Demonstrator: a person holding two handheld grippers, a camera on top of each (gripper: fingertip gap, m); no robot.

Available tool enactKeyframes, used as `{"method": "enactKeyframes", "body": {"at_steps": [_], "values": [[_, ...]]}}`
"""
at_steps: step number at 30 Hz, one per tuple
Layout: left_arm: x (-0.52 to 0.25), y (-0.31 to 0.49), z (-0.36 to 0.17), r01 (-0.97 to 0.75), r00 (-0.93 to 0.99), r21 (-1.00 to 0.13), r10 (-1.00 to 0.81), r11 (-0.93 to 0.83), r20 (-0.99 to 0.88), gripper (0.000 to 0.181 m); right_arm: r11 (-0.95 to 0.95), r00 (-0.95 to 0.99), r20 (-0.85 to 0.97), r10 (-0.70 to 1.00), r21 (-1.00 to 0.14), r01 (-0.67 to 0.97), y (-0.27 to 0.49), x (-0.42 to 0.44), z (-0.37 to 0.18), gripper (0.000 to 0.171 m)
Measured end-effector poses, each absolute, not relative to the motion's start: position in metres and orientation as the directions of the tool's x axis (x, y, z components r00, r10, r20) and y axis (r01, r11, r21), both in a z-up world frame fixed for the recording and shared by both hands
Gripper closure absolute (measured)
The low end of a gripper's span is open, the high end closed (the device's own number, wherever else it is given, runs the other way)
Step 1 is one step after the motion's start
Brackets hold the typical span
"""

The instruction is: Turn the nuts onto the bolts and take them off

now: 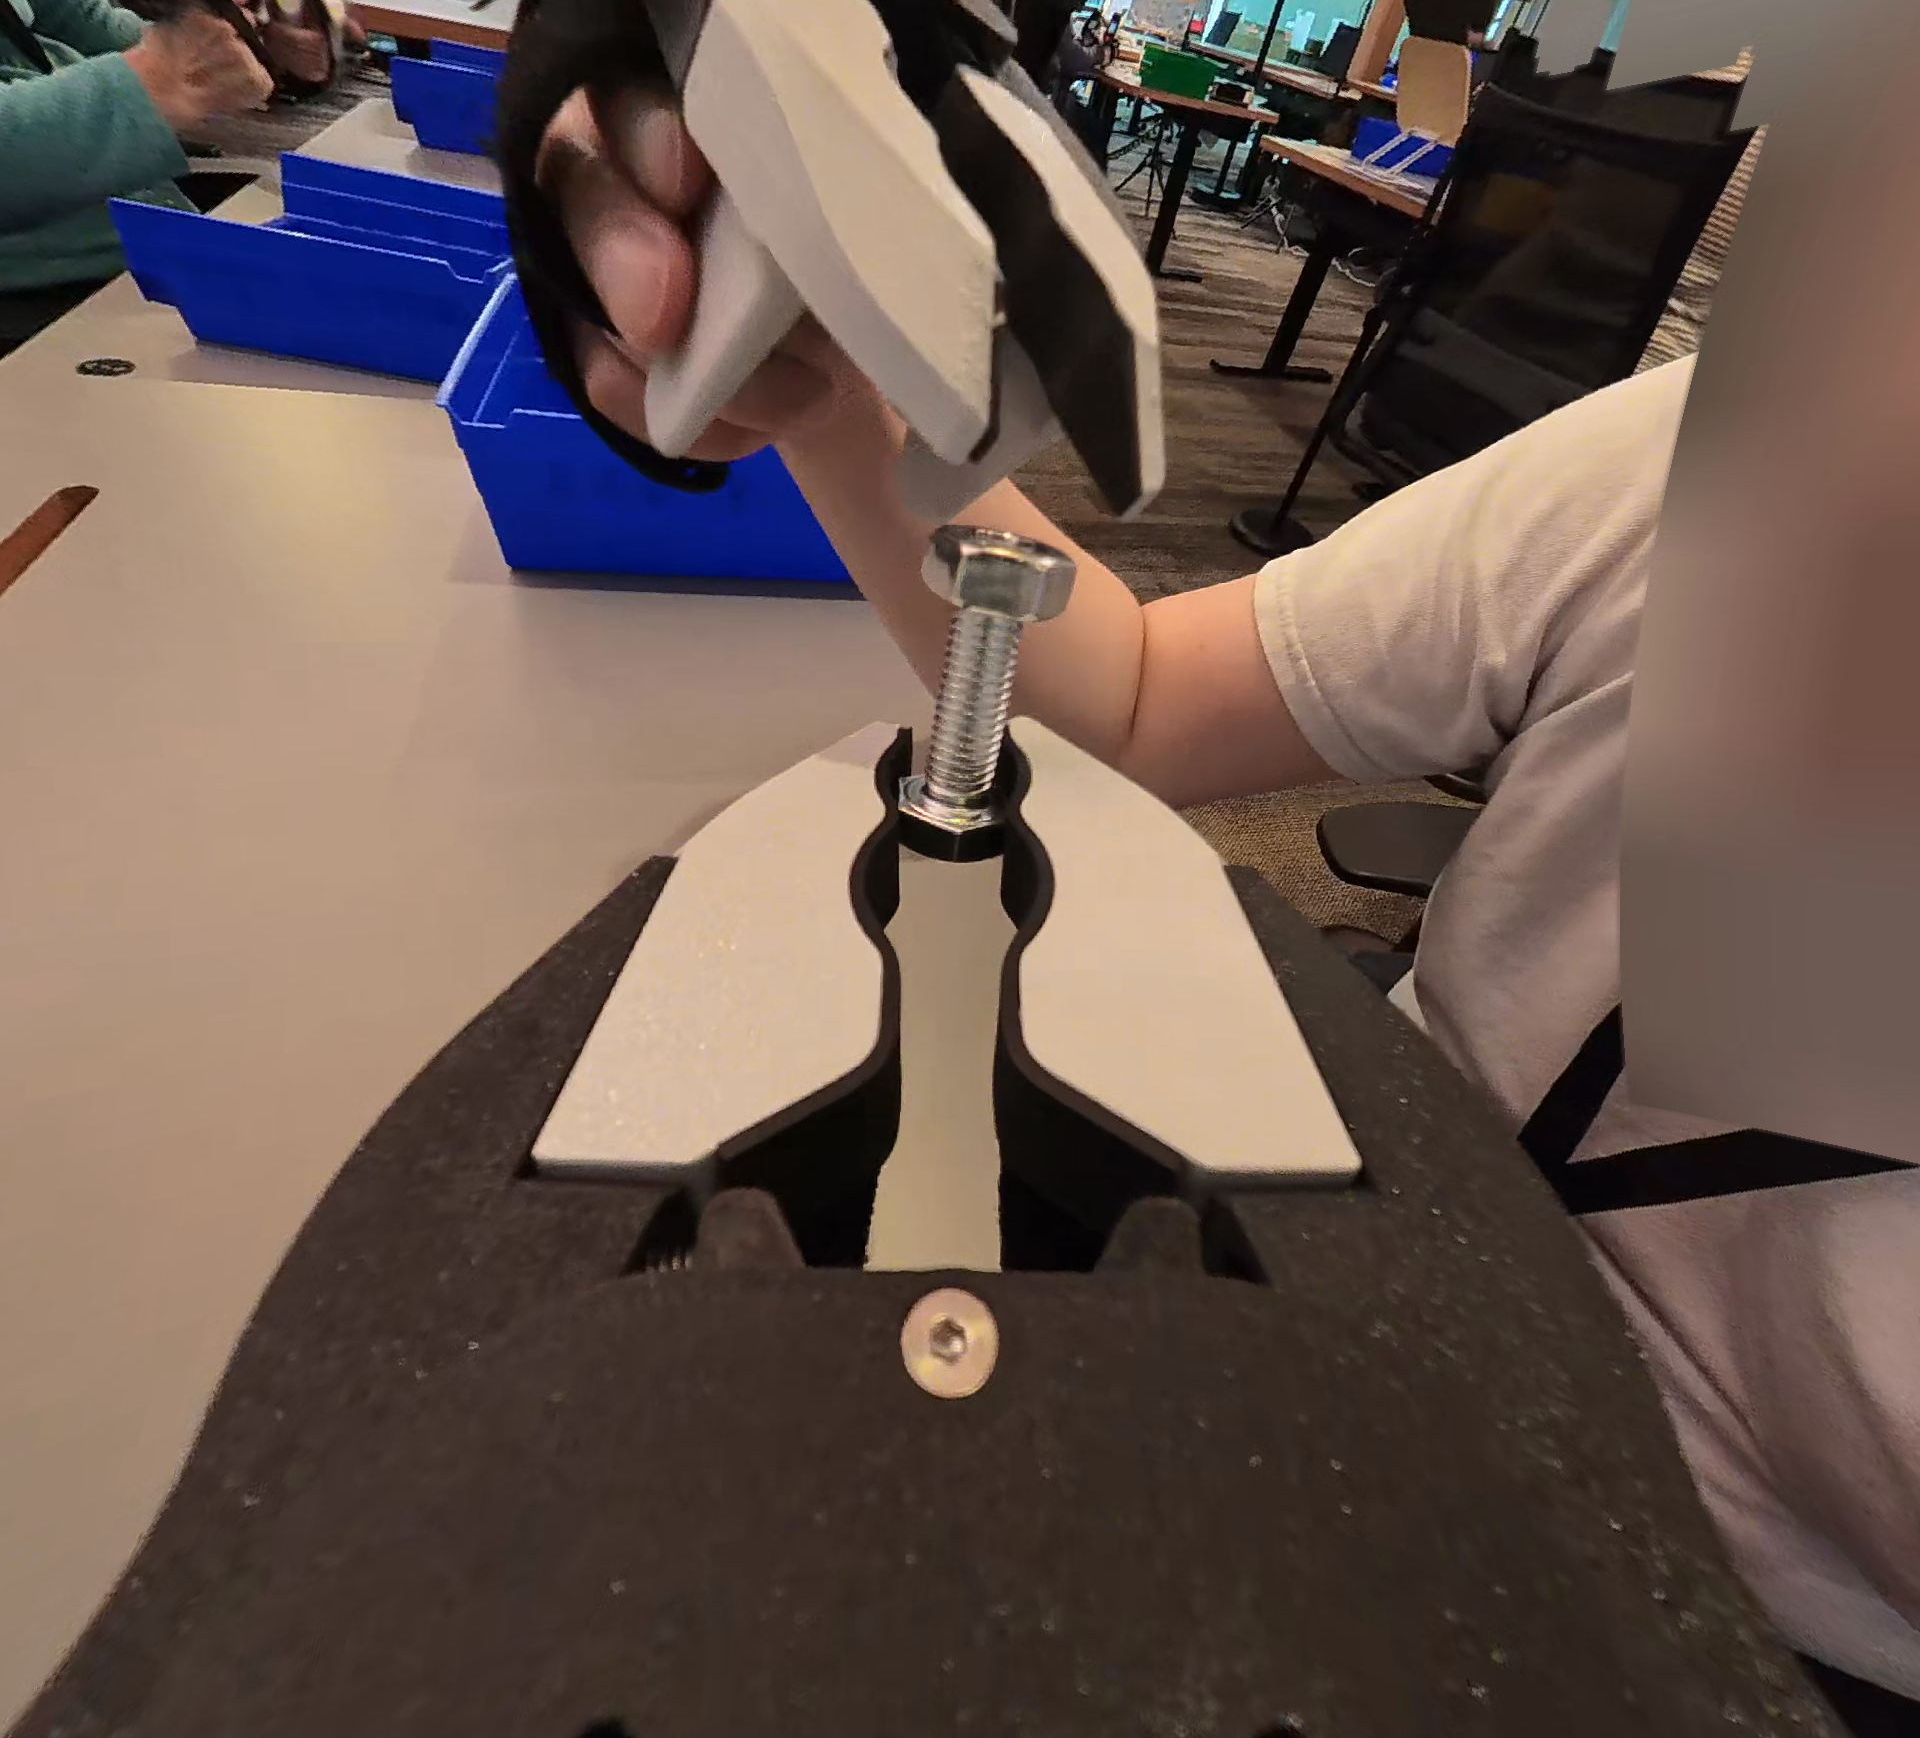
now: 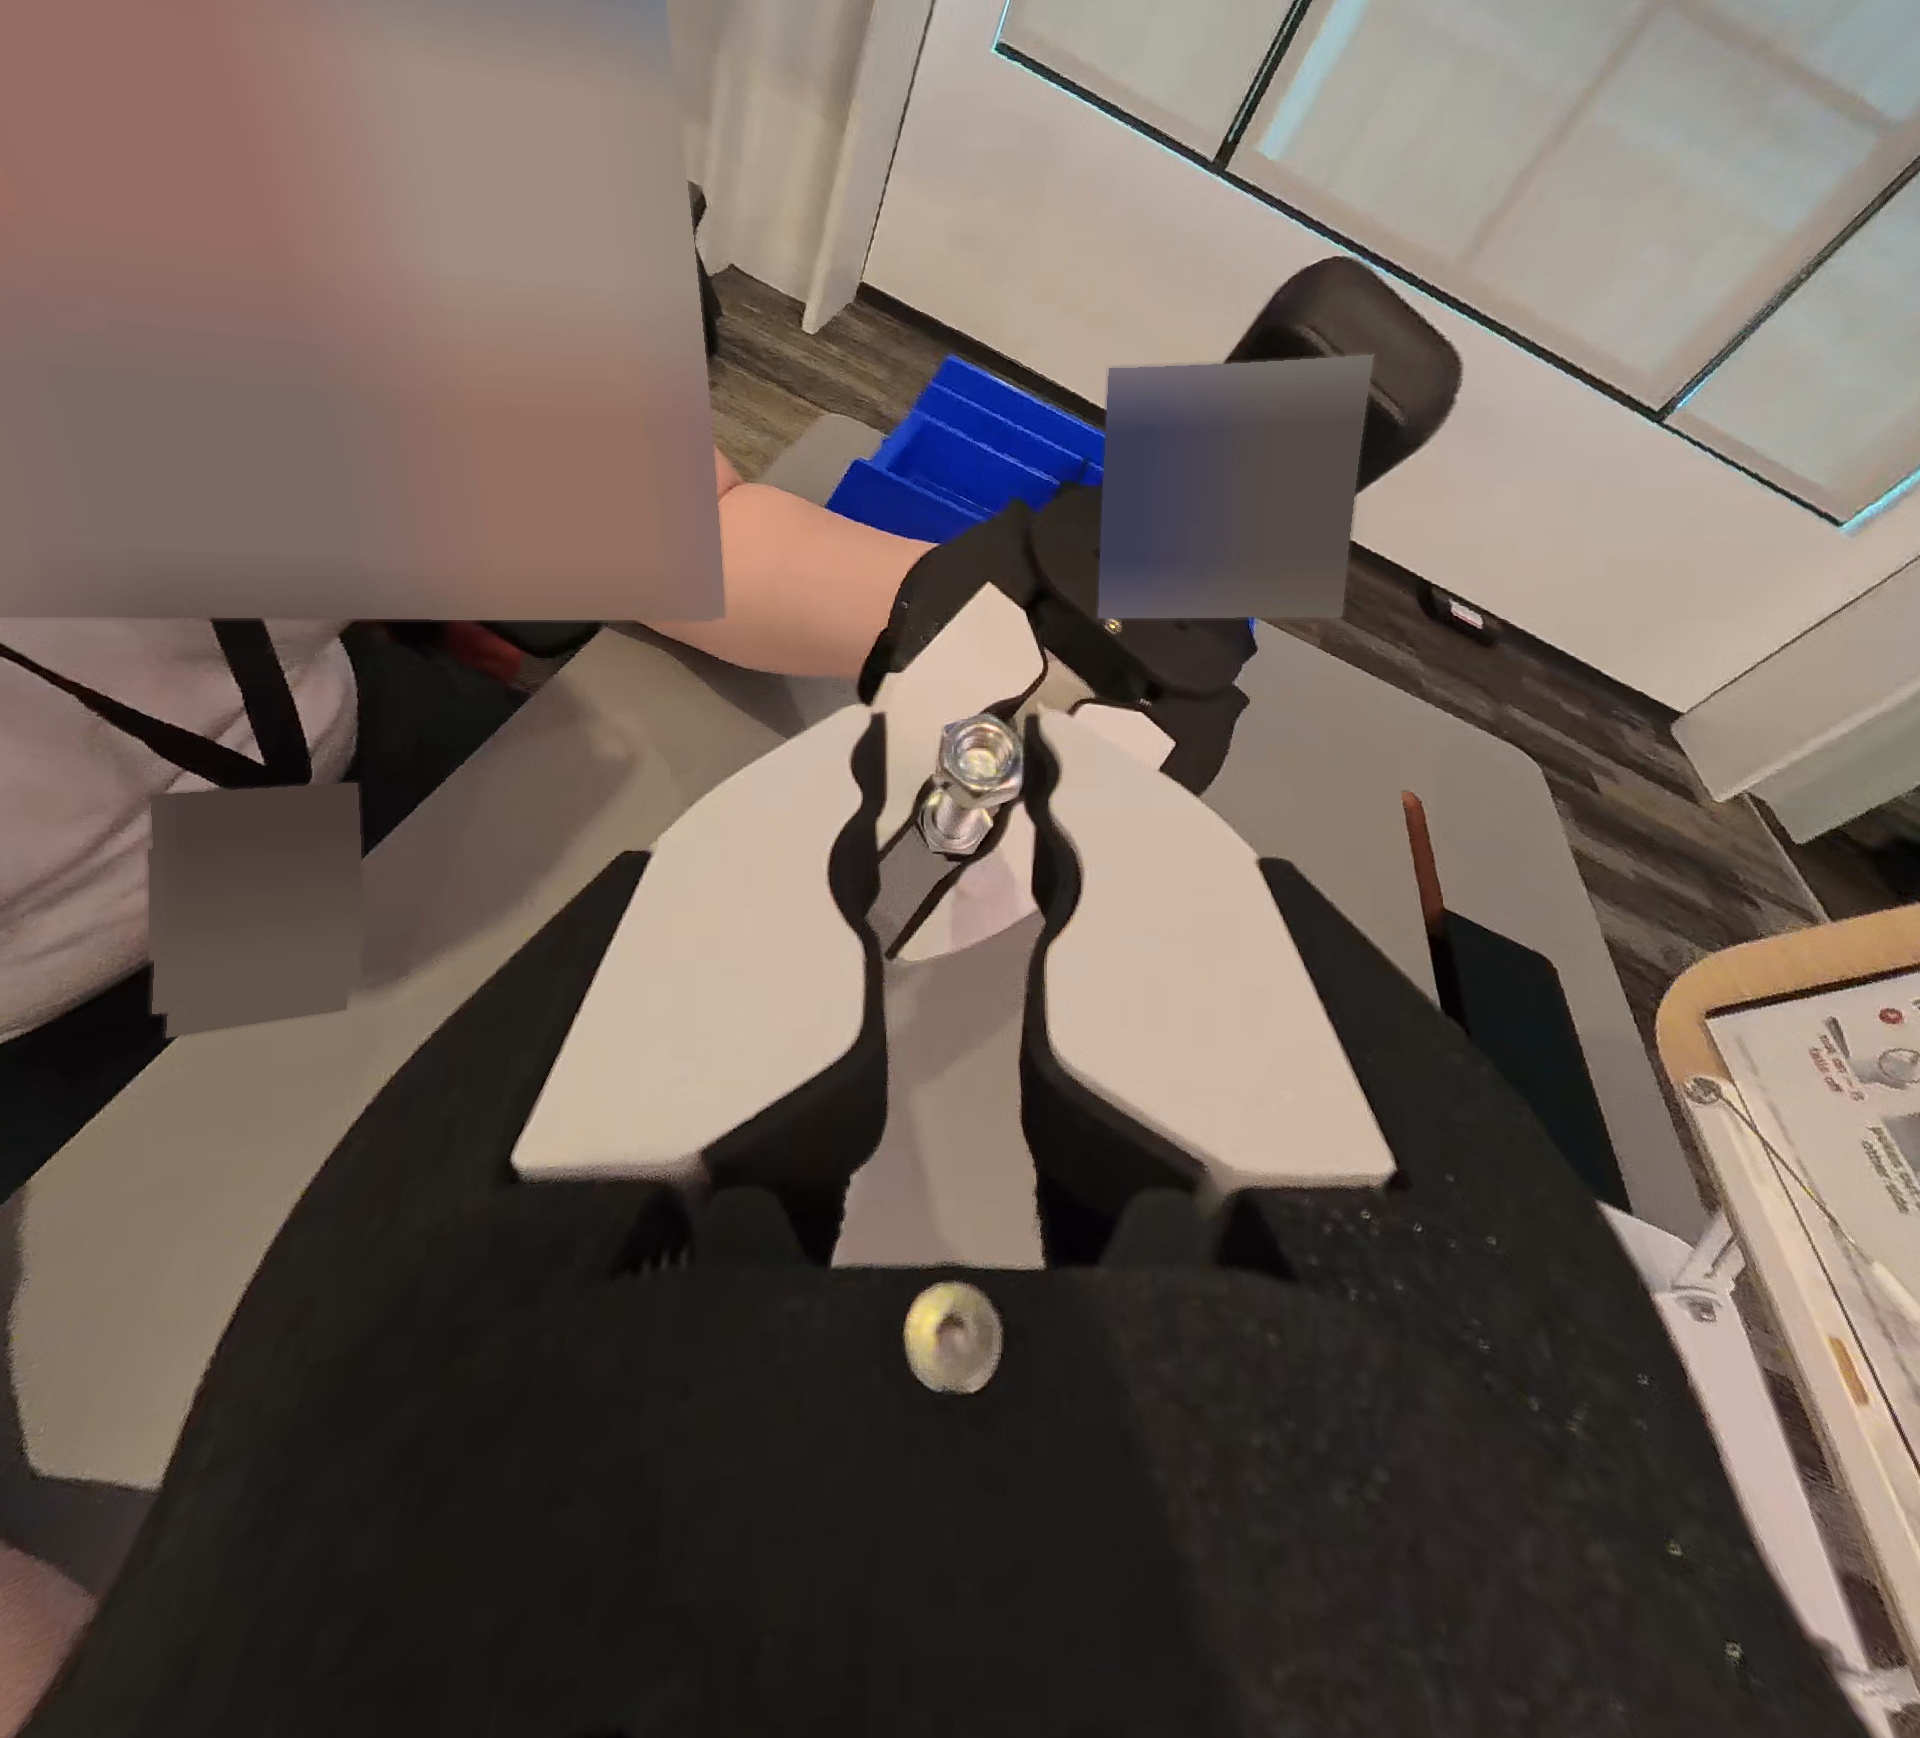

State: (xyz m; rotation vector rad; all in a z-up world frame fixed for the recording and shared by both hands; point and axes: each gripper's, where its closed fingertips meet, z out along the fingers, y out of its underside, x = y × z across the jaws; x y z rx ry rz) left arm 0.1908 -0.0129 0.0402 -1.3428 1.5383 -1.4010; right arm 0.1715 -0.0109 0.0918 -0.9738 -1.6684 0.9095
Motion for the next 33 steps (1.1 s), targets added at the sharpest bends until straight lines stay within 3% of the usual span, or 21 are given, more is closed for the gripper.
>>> {"method": "enactKeyframes", "body": {"at_steps": [13, 26, 33], "values": [[0.190, -0.009, 0.046, -0.233, -0.227, -0.968, -0.963, -0.088, 0.143, 0.167, 0.389, -0.174, 0.355, 0.918, -0.890, 0.237, -0.002, 0.159, 0.087, 0.154], [0.175, 0.065, 0.060, -0.251, 0.331, -0.967, -0.934, 0.048, -0.133, 0.167, 0.143, 0.172, 0.186, 0.967, -0.962, 0.232, 0.051, 0.146, 0.102, 0.154], [0.168, 0.079, 0.058, -0.299, 0.440, -0.952, -0.876, 0.063, -0.196, 0.167, 0.107, 0.290, 0.180, 0.940, -0.962, 0.251, 0.062, 0.139, 0.102, 0.154]]}}
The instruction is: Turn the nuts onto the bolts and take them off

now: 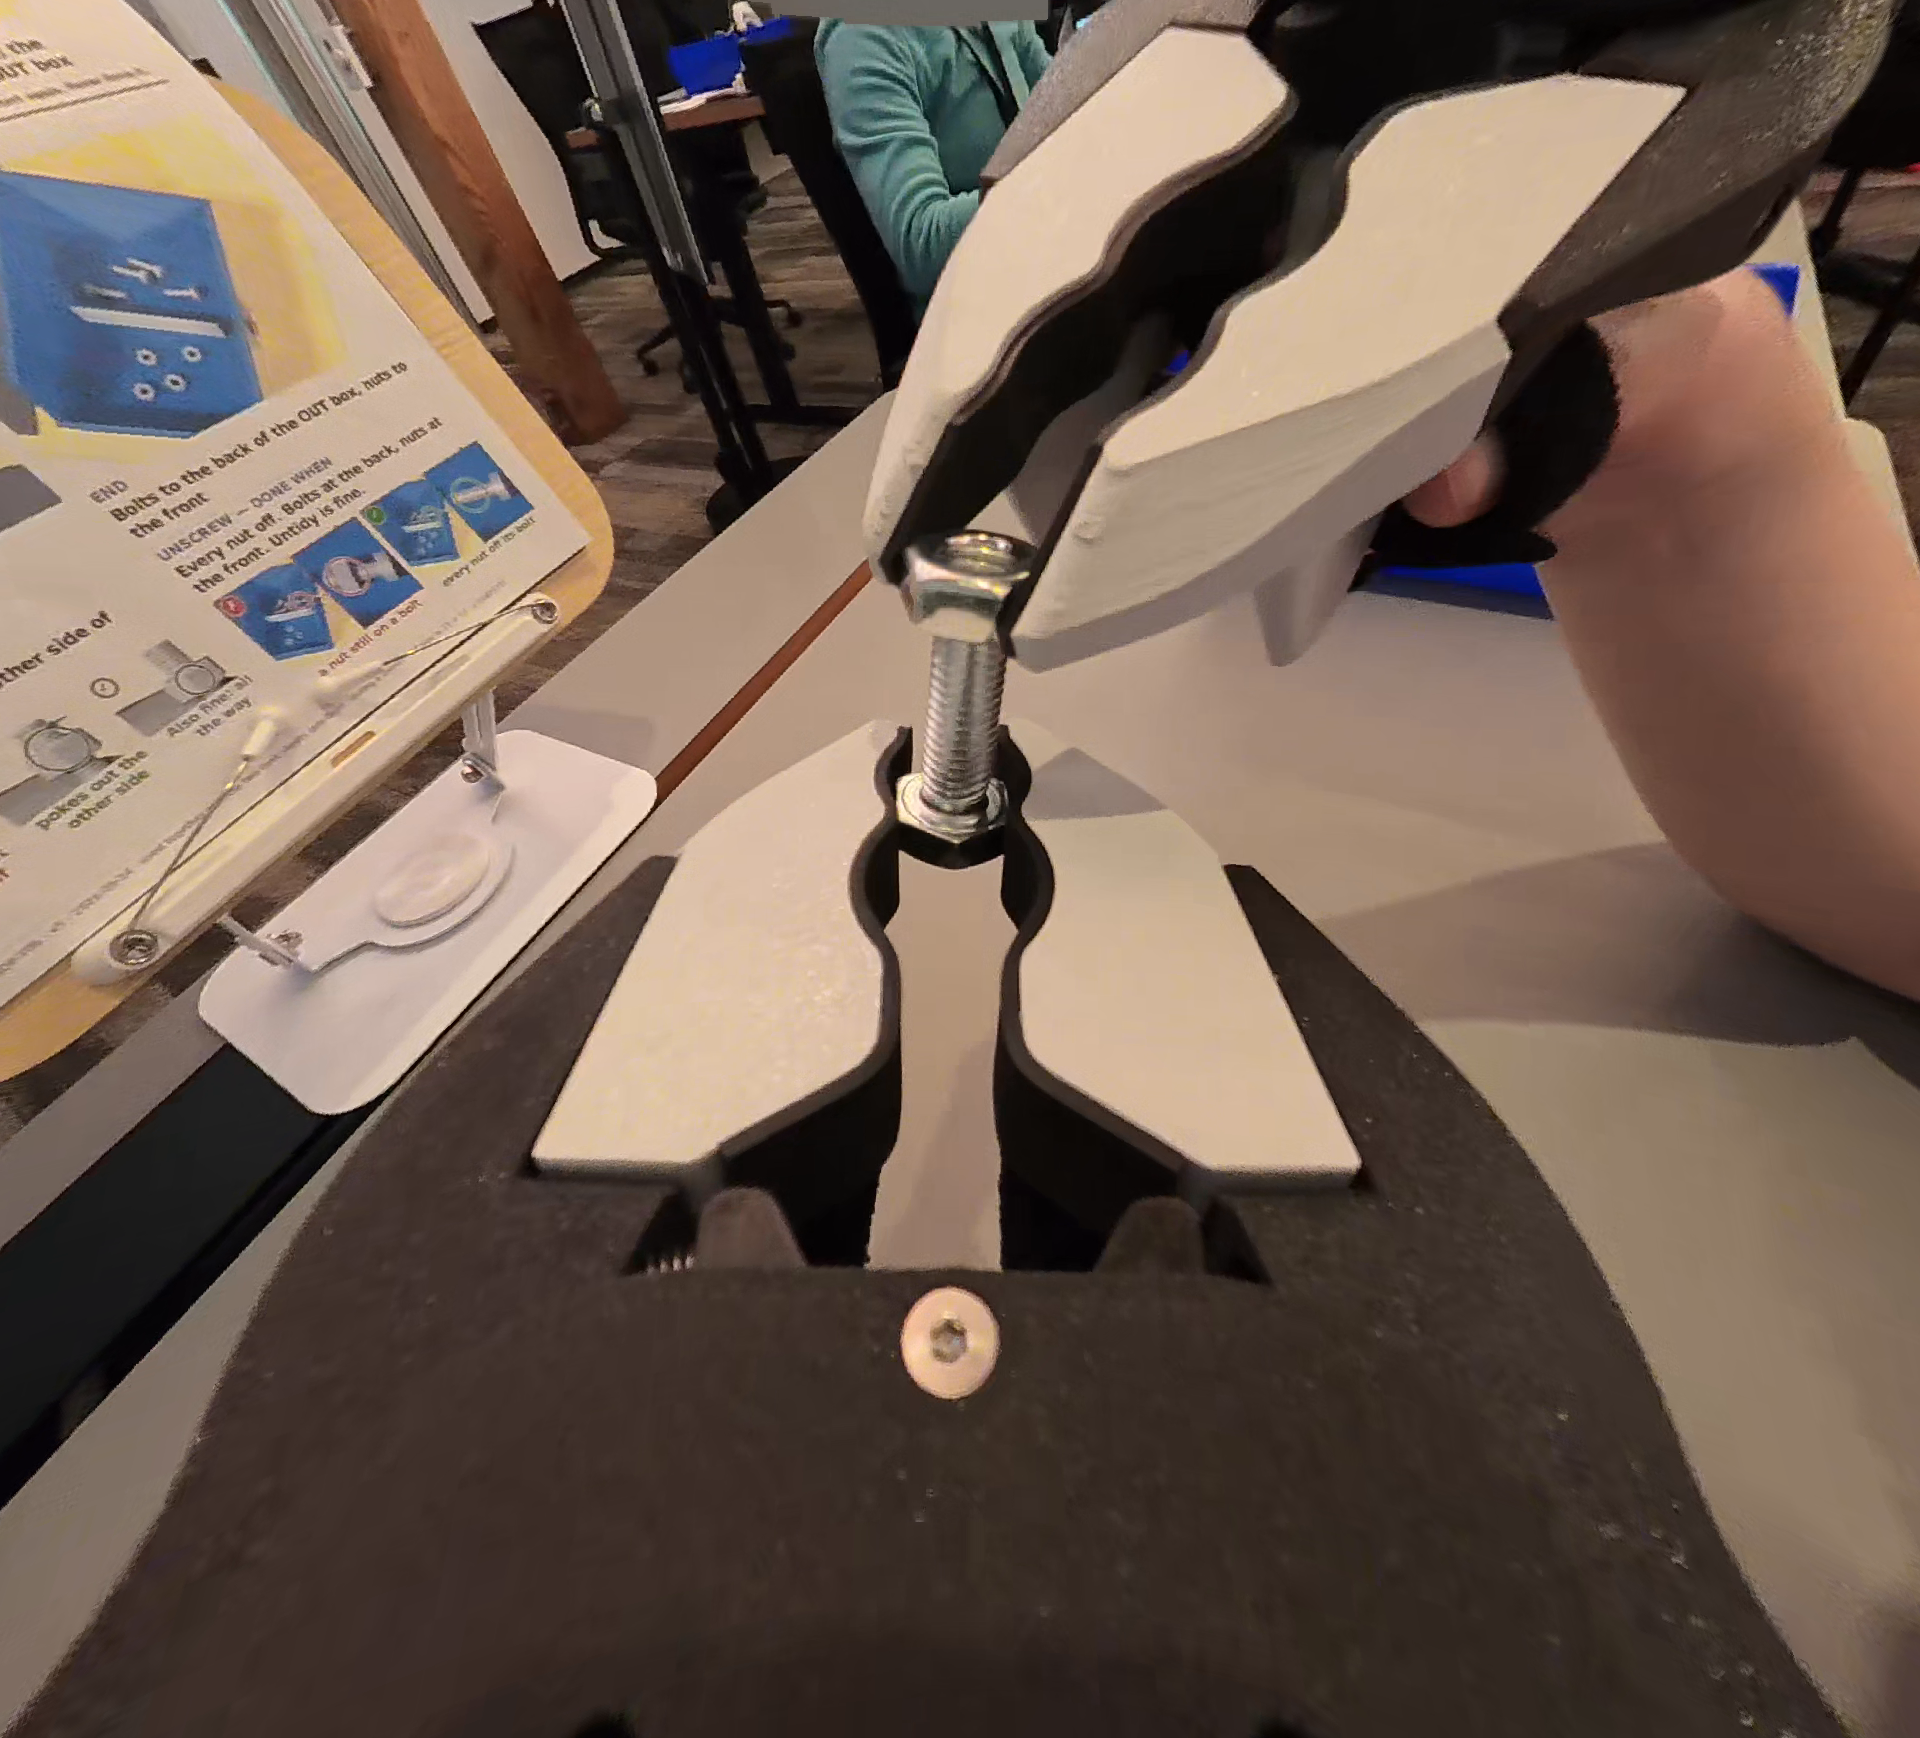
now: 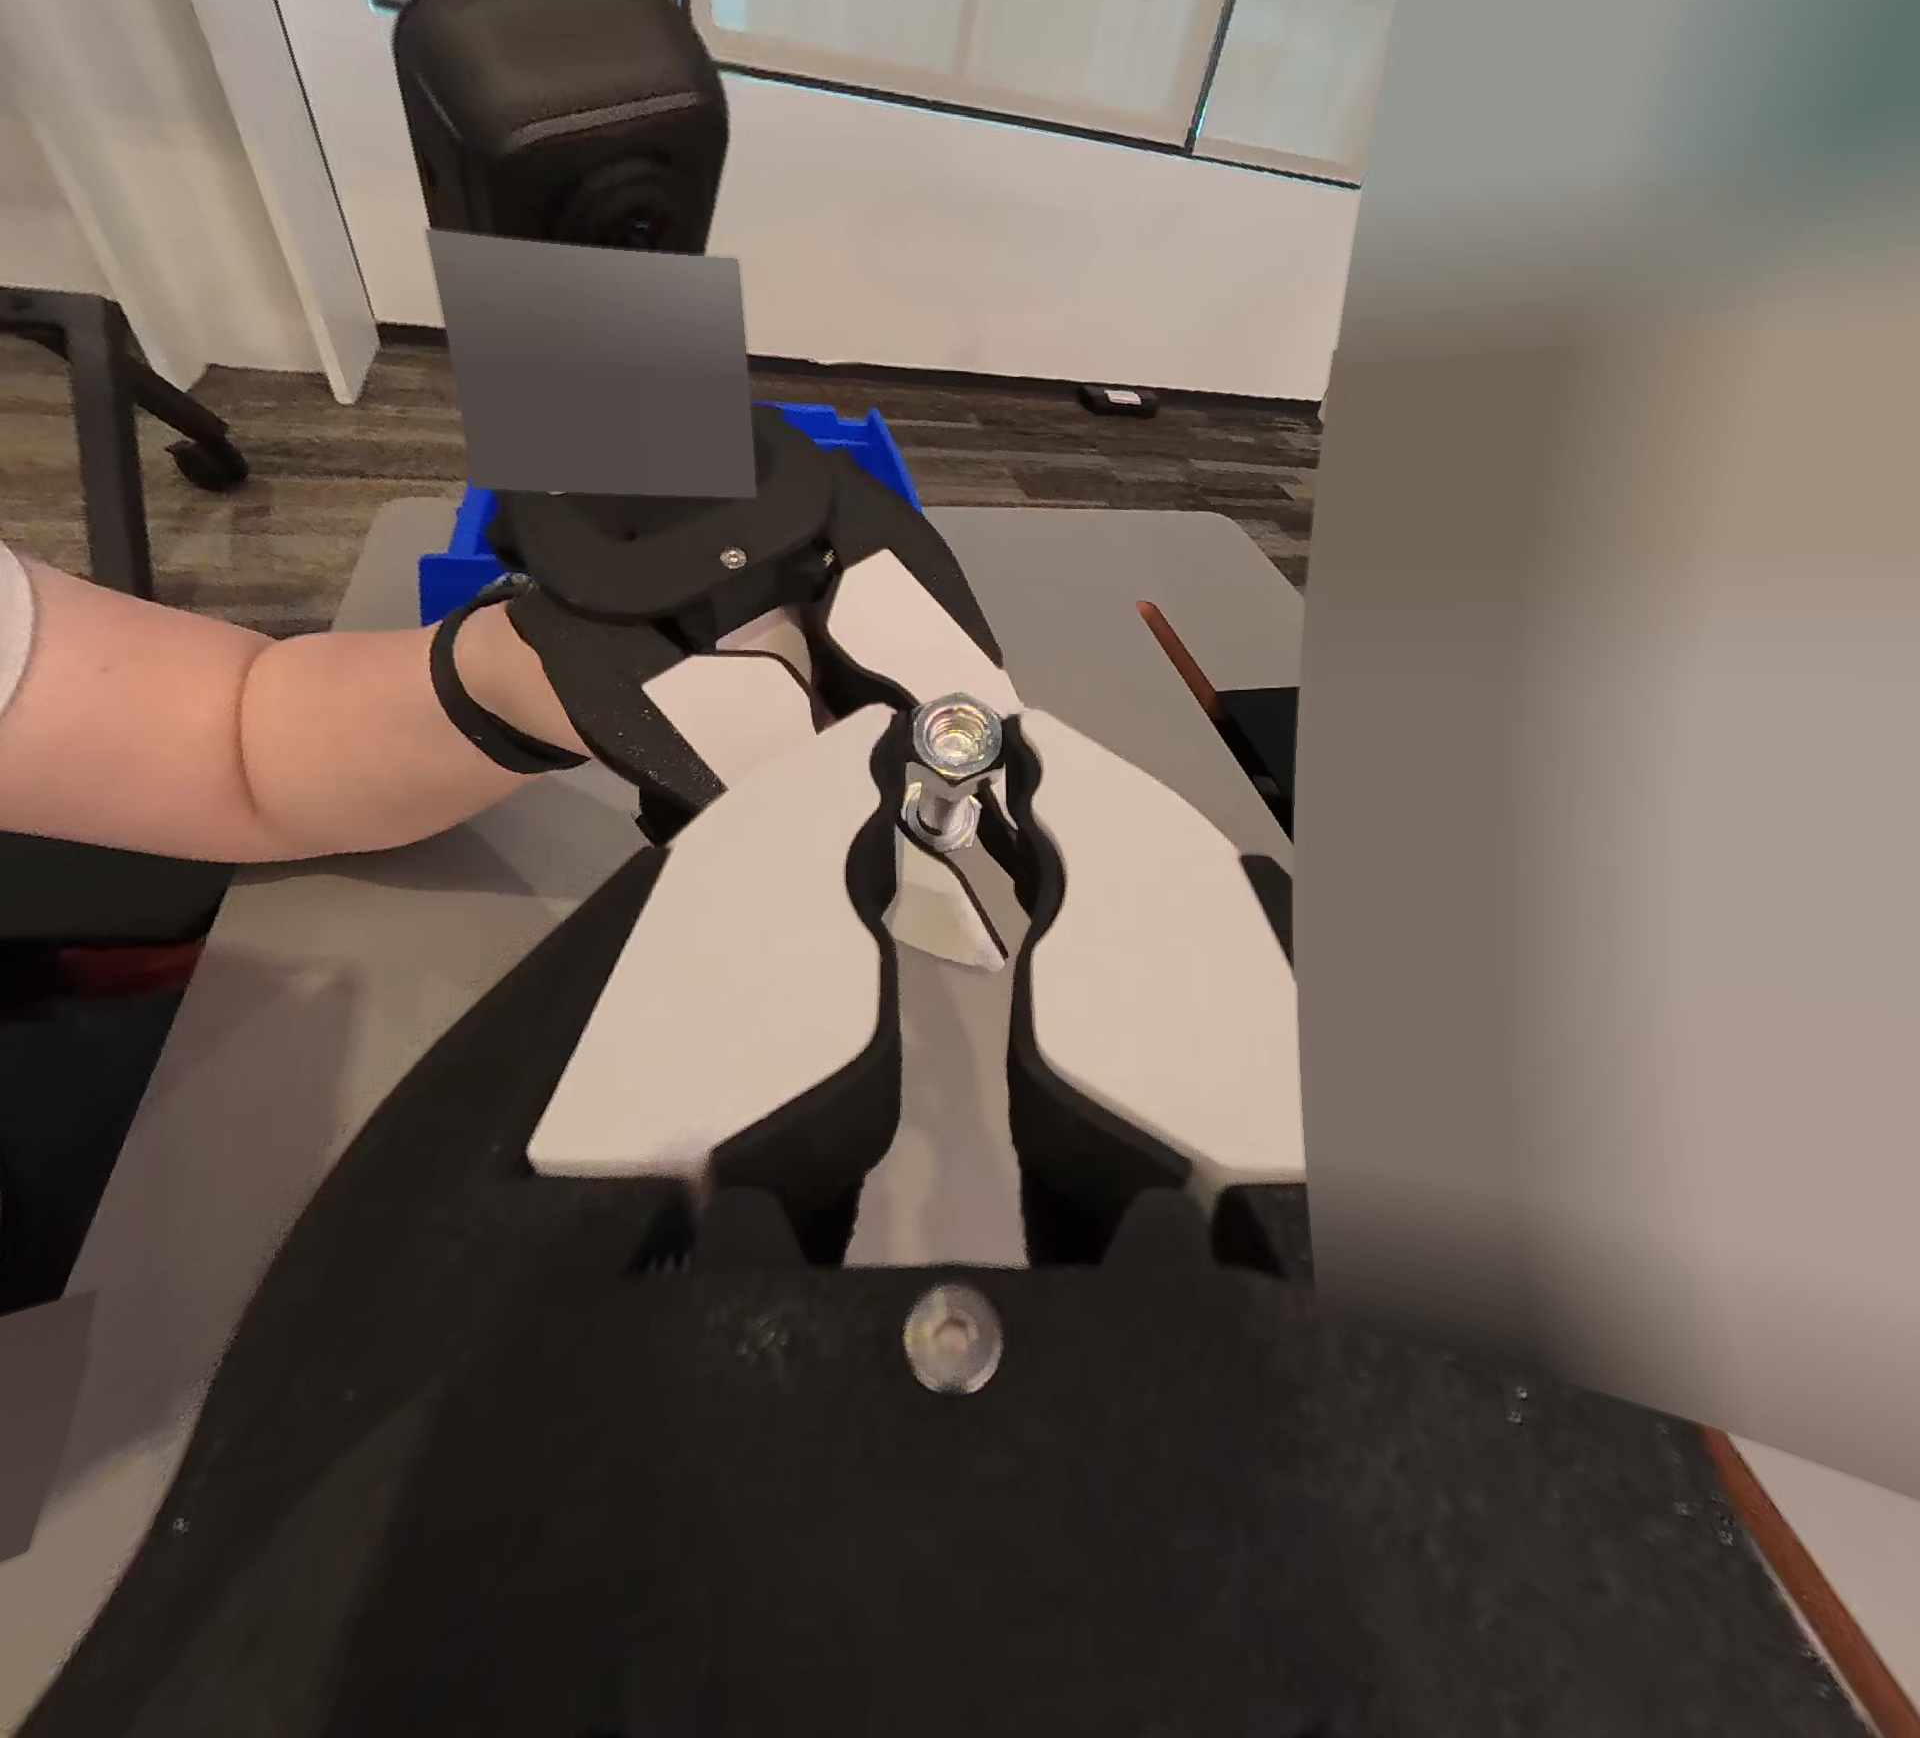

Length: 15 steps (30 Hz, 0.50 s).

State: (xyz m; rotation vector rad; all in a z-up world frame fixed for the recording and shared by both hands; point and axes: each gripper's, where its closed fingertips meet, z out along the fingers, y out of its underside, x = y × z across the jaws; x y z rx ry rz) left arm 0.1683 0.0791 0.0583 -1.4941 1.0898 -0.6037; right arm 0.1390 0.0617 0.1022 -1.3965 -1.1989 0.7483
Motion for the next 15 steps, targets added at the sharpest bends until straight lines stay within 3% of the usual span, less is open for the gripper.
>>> {"method": "enactKeyframes", "body": {"at_steps": [6, 15], "values": [[0.179, 0.058, 0.055, -0.260, 0.279, -0.965, -0.956, 0.011, -0.086, 0.167, 0.177, 0.185, 0.230, 0.955, -0.948, 0.266, 0.046, 0.145, 0.103, 0.138], [0.189, 0.012, 0.048, -0.252, -0.052, -0.967, -0.999, 0.025, -0.013, 0.167, 0.341, -0.046, 0.339, 0.940, -0.915, 0.216, 0.012, 0.162, 0.102, 0.138]]}}
